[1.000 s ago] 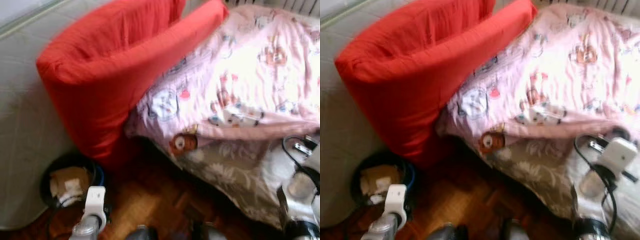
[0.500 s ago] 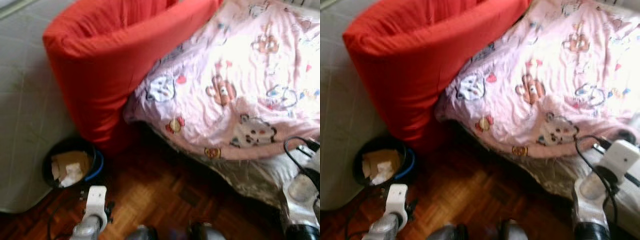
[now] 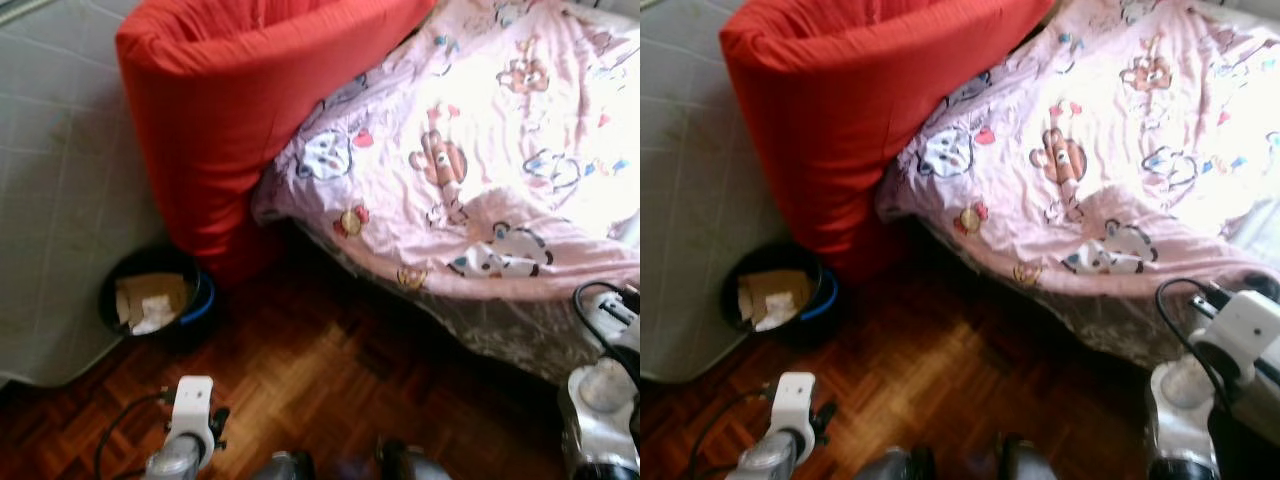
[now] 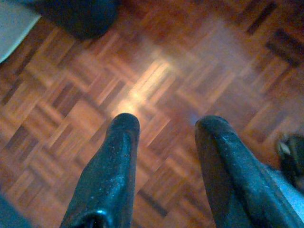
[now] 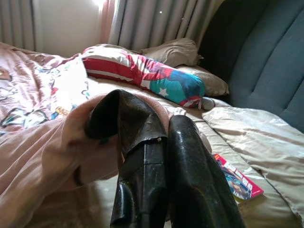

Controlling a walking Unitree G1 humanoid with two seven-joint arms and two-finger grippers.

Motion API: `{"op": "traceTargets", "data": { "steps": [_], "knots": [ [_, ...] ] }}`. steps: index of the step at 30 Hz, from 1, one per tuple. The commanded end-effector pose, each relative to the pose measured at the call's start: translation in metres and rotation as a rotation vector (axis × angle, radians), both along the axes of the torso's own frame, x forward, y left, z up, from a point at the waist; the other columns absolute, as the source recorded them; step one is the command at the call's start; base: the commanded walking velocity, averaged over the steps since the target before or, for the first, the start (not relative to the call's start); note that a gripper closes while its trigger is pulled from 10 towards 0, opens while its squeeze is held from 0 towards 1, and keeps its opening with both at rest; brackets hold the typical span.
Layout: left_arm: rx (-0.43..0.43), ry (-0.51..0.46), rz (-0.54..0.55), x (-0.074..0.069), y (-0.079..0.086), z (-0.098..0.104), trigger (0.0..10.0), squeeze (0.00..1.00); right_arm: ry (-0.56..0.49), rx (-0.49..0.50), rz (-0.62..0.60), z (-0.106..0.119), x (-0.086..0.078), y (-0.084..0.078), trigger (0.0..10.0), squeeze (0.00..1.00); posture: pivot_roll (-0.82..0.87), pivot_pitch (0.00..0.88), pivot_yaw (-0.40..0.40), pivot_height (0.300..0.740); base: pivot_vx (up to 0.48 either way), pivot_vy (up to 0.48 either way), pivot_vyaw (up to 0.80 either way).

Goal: Clean up the room

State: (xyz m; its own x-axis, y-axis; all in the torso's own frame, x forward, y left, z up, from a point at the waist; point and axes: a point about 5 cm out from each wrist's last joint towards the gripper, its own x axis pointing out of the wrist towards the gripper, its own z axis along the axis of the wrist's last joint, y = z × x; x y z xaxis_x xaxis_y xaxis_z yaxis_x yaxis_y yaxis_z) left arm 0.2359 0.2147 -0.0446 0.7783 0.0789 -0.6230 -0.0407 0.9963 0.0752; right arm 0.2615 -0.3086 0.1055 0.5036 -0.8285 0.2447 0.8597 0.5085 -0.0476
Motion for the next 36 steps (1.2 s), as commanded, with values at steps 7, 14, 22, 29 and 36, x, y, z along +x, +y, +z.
{"op": "traceTargets", "data": {
  "steps": [7,14,22,29,36],
  "knots": [
    [0.004,0.058,-0.009,-0.013,0.001,-0.009,10.0,0.00,0.063,0.074,-0.043,-0.019,-0.016,-0.001,10.0,0.00,-0.01,0.231,0.089,0.740,-0.184,0.000,0.00],
    [0.006,0.056,-0.008,-0.013,-0.001,-0.009,10.0,0.00,0.129,0.138,-0.165,-0.038,-0.036,-0.014,10.0,0.00,-0.01,0.228,0.087,0.740,0.000,0.000,0.00],
    [0.001,0.057,-0.015,-0.013,-0.004,-0.010,10.0,0.00,0.240,0.287,-0.125,-0.071,-0.041,-0.009,10.0,0.00,-0.01,0.228,0.083,0.740,0.000,0.000,0.00],
    [0.001,0.060,-0.012,-0.015,-0.003,-0.011,10.0,0.00,0.315,0.340,-0.156,-0.089,-0.049,-0.009,10.0,0.00,-0.01,0.233,0.082,0.740,0.000,0.000,0.00],
    [-0.001,0.069,-0.018,-0.016,-0.002,-0.012,10.0,0.00,0.321,0.340,-0.151,-0.090,-0.049,-0.010,10.0,1.00,-0.01,0.233,0.084,0.740,0.000,0.000,0.00]
  ]
}}
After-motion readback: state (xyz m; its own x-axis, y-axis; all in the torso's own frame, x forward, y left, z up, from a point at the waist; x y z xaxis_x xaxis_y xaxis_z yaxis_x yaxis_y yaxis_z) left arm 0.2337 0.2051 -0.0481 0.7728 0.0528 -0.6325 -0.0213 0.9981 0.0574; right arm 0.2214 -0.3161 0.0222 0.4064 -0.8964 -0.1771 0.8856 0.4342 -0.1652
